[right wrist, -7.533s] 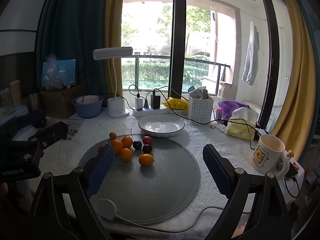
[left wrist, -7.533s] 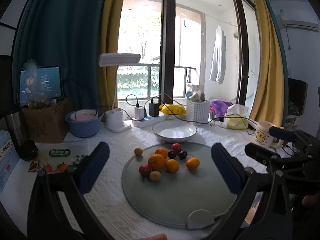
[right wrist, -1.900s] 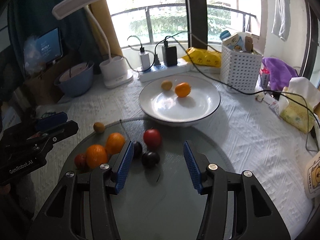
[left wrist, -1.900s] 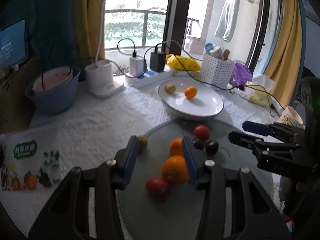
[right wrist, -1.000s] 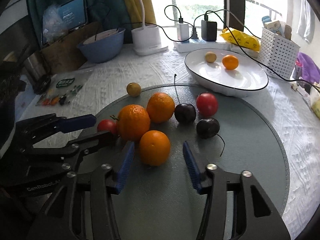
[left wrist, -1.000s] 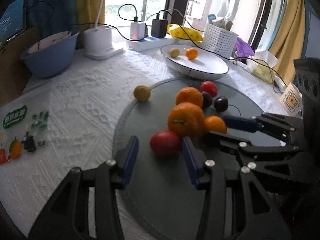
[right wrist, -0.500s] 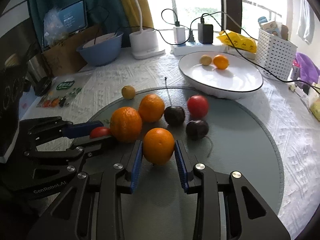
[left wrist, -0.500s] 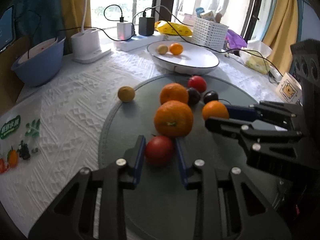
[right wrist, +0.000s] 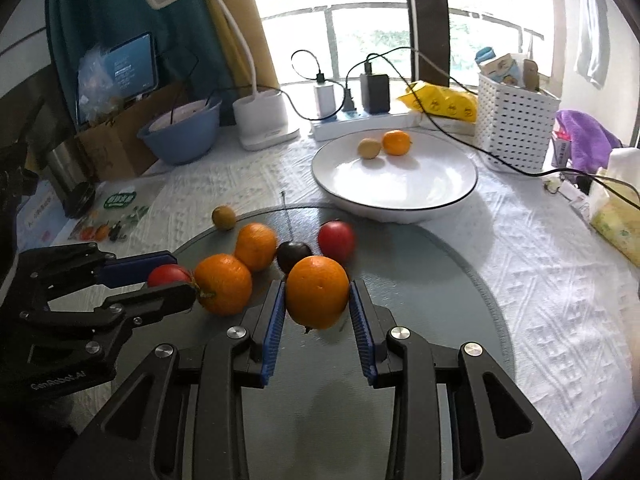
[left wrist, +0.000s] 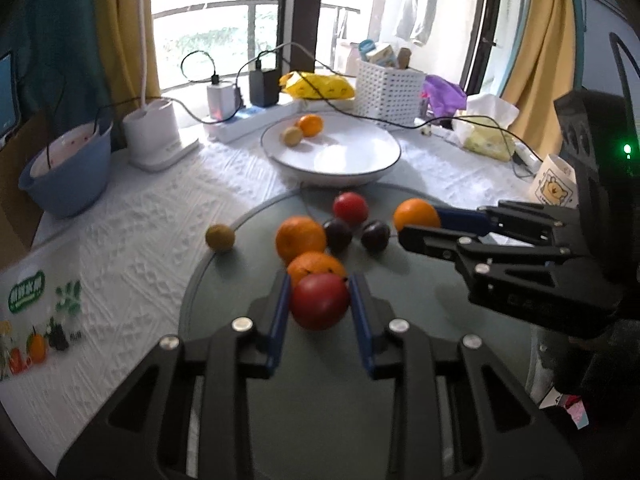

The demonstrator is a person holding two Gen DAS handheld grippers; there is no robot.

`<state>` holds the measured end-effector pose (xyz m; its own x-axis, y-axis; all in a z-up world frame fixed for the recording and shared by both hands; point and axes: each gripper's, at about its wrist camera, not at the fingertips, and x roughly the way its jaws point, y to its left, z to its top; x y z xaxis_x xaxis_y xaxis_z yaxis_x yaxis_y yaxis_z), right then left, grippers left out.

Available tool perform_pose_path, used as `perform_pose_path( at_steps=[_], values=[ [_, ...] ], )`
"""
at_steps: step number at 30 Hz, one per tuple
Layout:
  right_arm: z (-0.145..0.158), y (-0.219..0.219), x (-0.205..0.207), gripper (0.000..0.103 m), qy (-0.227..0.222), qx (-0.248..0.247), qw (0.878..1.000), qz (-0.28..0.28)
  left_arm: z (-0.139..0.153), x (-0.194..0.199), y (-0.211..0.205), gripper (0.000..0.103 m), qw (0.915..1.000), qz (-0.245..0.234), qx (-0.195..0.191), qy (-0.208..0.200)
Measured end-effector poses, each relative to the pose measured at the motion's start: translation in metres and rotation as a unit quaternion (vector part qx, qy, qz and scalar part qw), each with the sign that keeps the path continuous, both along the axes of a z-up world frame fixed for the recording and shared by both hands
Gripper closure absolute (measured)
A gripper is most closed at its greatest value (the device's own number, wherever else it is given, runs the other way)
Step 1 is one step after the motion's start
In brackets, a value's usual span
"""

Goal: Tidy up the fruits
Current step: 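Grasp a second orange with the right gripper while the left gripper grasps a red tomato, then lower the orange onto the white plate with the right gripper while the left places the tomato there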

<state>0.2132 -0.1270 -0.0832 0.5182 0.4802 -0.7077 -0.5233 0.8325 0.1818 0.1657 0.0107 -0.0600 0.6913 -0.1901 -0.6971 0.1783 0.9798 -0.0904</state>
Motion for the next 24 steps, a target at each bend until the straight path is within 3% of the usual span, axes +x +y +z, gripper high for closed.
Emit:
perform_pose_path(
  at_steps=[24],
  values=[
    [0.011,-0.045,0.053,0.068,-0.022,0.015,0.999,-0.037,0.028,0.064,-0.026,0.072,0.9989,-0.026,0.025,-0.031]
  ],
)
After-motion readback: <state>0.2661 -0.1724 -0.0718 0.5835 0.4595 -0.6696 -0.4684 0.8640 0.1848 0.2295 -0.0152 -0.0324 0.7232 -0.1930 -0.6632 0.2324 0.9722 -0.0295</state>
